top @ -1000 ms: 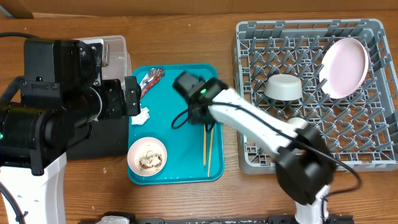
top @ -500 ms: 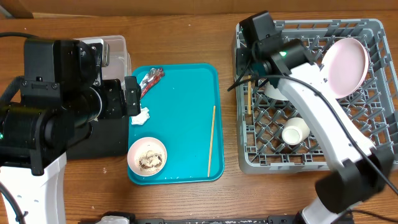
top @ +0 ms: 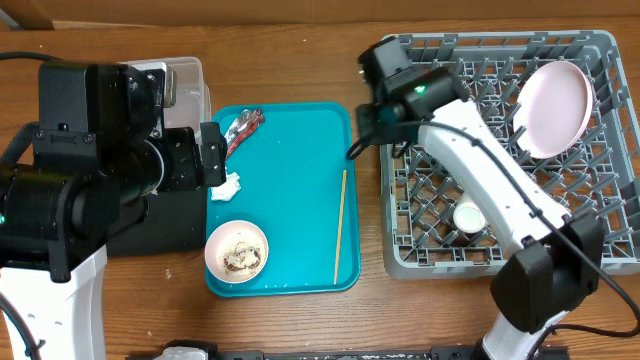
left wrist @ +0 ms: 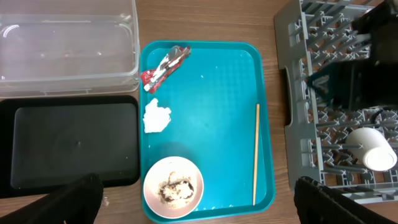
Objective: Sort waste into correct bins and load items into the dishwasher
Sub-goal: 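Move the right gripper back down to the remaining chopstick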
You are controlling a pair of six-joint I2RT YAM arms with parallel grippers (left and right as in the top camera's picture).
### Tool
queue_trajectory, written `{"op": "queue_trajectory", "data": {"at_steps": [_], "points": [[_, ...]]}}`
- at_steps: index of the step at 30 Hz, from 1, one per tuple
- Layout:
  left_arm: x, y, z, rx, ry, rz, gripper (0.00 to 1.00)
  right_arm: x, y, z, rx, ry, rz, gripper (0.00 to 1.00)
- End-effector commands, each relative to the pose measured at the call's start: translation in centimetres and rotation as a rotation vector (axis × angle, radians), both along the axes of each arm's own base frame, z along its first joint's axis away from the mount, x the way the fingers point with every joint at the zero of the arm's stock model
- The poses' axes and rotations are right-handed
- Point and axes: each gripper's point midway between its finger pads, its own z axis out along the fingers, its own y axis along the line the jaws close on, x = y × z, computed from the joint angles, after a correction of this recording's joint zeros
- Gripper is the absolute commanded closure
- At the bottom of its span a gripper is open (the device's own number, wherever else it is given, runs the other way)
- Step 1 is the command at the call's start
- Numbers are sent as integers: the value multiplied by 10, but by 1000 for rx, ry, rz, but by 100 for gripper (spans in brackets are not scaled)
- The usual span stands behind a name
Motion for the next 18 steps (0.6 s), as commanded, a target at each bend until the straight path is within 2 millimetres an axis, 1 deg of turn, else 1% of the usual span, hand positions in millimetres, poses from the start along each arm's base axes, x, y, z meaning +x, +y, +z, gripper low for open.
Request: {"op": "queue_trajectory", "data": {"at_steps": [1,3,5,8,10,12,14,15,18], "points": [[1,1,2,-5,-3,16,0,-21,38,11,114,22,-27,47],[1,1,2,-5,-3,16,0,-28,46,-8,96,47,-39,47],[1,1,2,-5,-3,16,0,-33,48,-36,54,69,-60,47],[1,1,2,-5,-3,16,0,-39,42,-74,6,116,-96,49],[1,1,2,-5,-4,16,0,-47,36,-98,-24,168,-131,50],[1,1,2,-5,-3,16,0,-52,34,-113,-43,200,-131,54],[1,1,2,-5,-3,16,0,-56,35,-125,-45,234,-127,62],[1,1,2,-5,-3,16,0,-59,36,-131,-44,255,-124,63],[1,1,2,-5,-3,16,0,-64,38,-144,-51,295,-119,63]]}}
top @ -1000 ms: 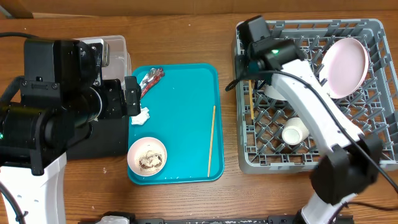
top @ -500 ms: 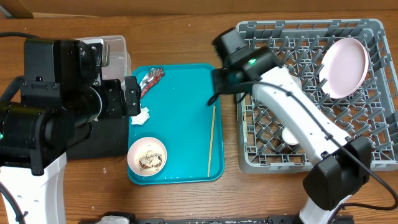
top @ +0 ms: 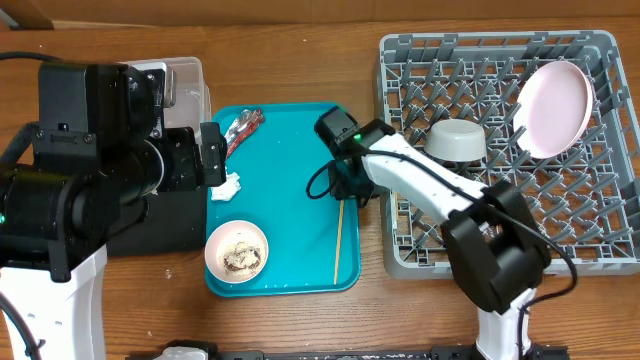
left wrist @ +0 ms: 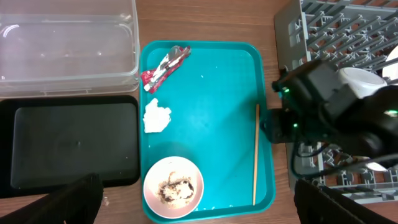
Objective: Sort waste into correct bins and load items into the dishwasher
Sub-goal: 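Move the right gripper back down to the remaining chopstick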
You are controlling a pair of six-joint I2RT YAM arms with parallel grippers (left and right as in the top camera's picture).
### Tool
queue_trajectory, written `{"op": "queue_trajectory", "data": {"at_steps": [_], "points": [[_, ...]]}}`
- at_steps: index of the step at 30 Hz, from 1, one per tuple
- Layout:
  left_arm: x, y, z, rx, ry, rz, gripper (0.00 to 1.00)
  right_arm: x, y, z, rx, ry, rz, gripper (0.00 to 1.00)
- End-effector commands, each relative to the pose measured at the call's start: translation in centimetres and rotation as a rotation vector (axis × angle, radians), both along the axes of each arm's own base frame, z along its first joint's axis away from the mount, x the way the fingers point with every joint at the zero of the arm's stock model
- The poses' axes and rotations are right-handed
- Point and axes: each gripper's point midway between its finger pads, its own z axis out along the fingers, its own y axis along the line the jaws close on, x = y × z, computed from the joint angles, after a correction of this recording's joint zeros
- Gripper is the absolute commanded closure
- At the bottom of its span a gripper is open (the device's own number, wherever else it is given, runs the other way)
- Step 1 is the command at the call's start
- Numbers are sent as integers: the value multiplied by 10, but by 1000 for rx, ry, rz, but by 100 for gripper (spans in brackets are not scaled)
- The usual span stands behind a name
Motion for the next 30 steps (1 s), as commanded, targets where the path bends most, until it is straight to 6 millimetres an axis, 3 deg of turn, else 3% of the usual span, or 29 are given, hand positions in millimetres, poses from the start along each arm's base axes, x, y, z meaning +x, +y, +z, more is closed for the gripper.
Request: {"op": "queue_trajectory", "data": {"at_steps": [1,5,8,11,15,18,20,25,30], "points": [[1,1,2,-5,-3,16,0,-3,5,-11,17,31,-15,64],[1,1,2,-5,-3,16,0,-11,18,-30,71,107,-9,66],[1,1,2,-5,-3,16,0,-9,15,-31,54,97,-24,68],[1,1,2,-5,-3,16,0,2,8,-17,19,38,-68,68],[1,1,2,-4,-3,16,0,16,2,16,-9,-52,-61,68],[1,1,2,-5,-3,16,0,16,7,38,27,-85,-38,64],[1,1,2,-5,-4,16,0,9,14,42,52,-66,-25,63],[1,1,2,-4,-3,16,0,-4,18,26,50,-28,-4,63],[1,1,2,-5,-3,16,0,-24,25,-6,70,28,18,63]]}}
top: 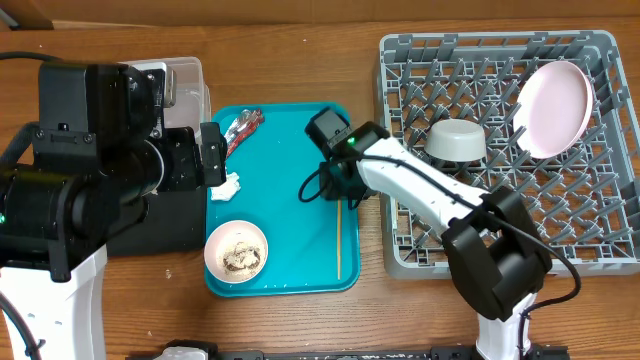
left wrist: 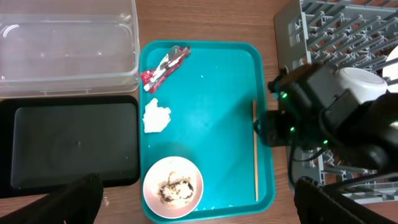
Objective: Sort waste into correct bins and load items into the dishwasher
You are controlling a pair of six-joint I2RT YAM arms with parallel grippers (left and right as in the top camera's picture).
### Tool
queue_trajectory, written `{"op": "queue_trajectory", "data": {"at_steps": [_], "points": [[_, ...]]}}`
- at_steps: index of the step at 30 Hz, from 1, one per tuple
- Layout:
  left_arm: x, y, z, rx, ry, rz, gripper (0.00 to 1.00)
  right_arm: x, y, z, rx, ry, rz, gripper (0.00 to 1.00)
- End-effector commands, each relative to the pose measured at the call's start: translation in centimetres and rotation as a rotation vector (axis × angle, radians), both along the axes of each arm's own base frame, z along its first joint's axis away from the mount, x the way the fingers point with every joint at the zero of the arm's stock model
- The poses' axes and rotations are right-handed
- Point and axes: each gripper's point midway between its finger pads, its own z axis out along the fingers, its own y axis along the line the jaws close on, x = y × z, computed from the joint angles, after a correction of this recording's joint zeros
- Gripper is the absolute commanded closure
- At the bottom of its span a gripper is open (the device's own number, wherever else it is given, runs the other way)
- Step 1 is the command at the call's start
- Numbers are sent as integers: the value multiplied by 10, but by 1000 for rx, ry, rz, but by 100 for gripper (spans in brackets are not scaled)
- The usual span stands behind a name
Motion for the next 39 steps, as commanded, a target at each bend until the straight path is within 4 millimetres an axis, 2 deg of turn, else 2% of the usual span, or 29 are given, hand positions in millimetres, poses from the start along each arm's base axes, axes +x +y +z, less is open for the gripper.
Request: {"op": "queue_trajectory", "data": {"at_steps": [1,3,6,9,13,17,19,22,27,28,30,32,35,36,39], "points": [[1,1,2,-5,-4,16,0,-23,3,-23,20,69,17,63],[1,1,2,-5,-4,16,0,-27,0,-30,17,79,-8,64],[1,1,2,-5,-4,16,0,-23,-2,-29,26,81,-20,73],[1,1,2,-5,-4,16,0,-22,-2,-29,30,78,-41,76],[1,1,2,-5,-4,16,0,-16,2,-29,52,59,-70,94],[1,1,2,-5,-4,16,0,-15,3,-27,54,56,-69,96],[1,1,2,-5,-4,16,0,-14,4,-20,56,54,-69,96],[1,1,2,-5,-4,16,0,-7,4,8,78,20,-76,96],[1,1,2,-5,-4,16,0,18,3,88,181,-146,-45,96],[1,1,2,-5,-4,16,0,26,-2,111,204,-204,-43,96],[1,1,2,-5,-4,16,0,40,-20,141,215,-291,-85,96],[1,1,2,-5,-4,16,0,54,-50,168,204,-376,-157,96],[1,1,2,-5,-4,16,0,64,-78,180,184,-422,-137,96],[1,1,2,-5,-4,16,0,68,-90,177,157,-422,-108,96],[1,1,2,-5,-4,16,0,71,-106,159,99,-386,-64,96]]}}
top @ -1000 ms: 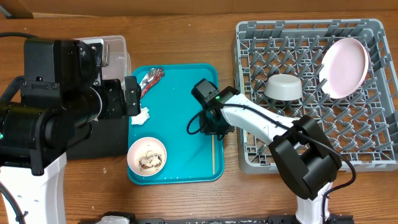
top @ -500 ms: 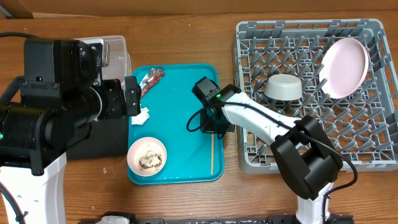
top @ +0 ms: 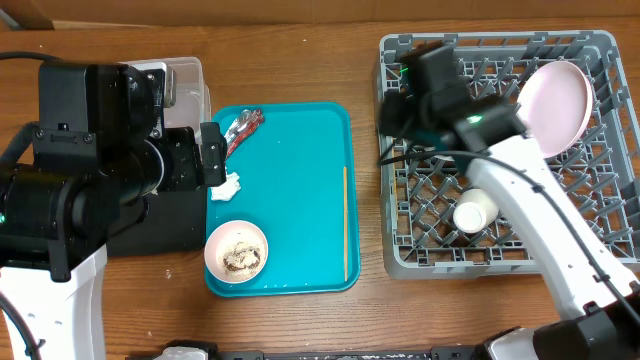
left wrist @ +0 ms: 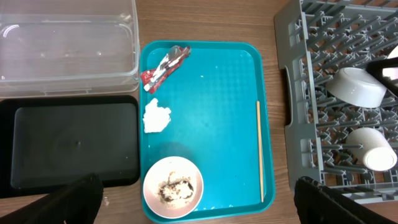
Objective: Sort waste into correct bins and load items into the dishwasher
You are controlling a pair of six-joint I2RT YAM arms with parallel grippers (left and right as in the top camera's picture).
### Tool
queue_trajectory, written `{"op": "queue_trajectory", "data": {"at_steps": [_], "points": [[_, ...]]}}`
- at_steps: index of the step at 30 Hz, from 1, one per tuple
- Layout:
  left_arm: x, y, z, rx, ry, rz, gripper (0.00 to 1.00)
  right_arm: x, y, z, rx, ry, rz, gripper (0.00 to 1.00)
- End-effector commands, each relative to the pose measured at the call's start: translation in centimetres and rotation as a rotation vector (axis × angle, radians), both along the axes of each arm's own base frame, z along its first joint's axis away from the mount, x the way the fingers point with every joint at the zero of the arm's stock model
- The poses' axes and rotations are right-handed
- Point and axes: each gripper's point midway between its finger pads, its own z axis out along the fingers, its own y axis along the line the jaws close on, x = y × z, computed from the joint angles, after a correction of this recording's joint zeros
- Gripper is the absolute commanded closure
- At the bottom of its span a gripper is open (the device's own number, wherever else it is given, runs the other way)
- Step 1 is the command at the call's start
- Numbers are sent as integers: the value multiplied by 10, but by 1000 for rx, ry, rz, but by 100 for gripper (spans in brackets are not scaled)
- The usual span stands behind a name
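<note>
On the teal tray [top: 300, 150] lie a red wrapper [top: 243, 126], a crumpled white tissue [top: 228, 184], a pink bowl of food scraps [top: 237, 250] and one wooden chopstick [top: 346, 222] along the right rim. My left gripper [left wrist: 198, 190] hangs open high above the tray's near end, holding nothing. My right gripper [top: 396, 106] is over the far left corner of the grey dish rack [top: 400, 255]; its jaws do not show. The rack holds a pink plate [top: 553, 108], a white cup [top: 474, 214] and a white bowl [left wrist: 357, 87].
A clear plastic bin [left wrist: 68, 40] stands left of the tray's far end. A black bin [left wrist: 74, 146] sits in front of it. Bare wooden table [top: 300, 60] surrounds the tray and rack.
My right arm has left the tray's right side and now stands over the rack's far left corner. The chopstick remains on the tray, now straight along the right rim. The left arm is unchanged.
My right arm first stood over the rack's left edge. It was then low at the tray's right rim beside the chopstick, and still there a second later with the chopstick slightly shifted. Now it is back over the rack, and the chopstick lies on the tray.
</note>
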Motion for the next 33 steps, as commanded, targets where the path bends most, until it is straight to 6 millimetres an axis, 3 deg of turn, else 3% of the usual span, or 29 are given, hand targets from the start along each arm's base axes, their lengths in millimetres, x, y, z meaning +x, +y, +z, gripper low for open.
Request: {"op": "queue_trajectory", "data": {"at_steps": [1,3,6,9,11,15,19,23,26,28,29,33], "points": [[1,1,2,-5,-3,16,0,2,-14,-39,-122,75,89,96],[1,1,2,-5,-3,16,0,-5,-10,-53,-103,139,112,96],[1,1,2,-5,-3,16,0,-20,13,-64,-45,204,208,93],[1,1,2,-5,-3,16,0,-35,43,-62,-6,216,293,77],[1,1,2,-5,-3,16,0,-45,60,-64,-7,225,316,56],[1,1,2,-5,-3,16,0,-55,74,-89,-63,260,231,41],[1,1,2,-5,-3,16,0,-64,85,-133,-108,314,238,41],[1,1,2,-5,-3,16,0,-74,81,-179,-149,398,237,42],[1,1,2,-5,-3,17,0,-79,80,-197,-155,450,222,46],[1,1,2,-5,-3,16,0,-81,82,-208,-149,474,219,54],[1,1,2,-5,-3,16,0,-82,82,-217,-151,498,198,64],[1,1,2,-5,-3,16,0,-84,84,-221,-140,510,204,71]]}}
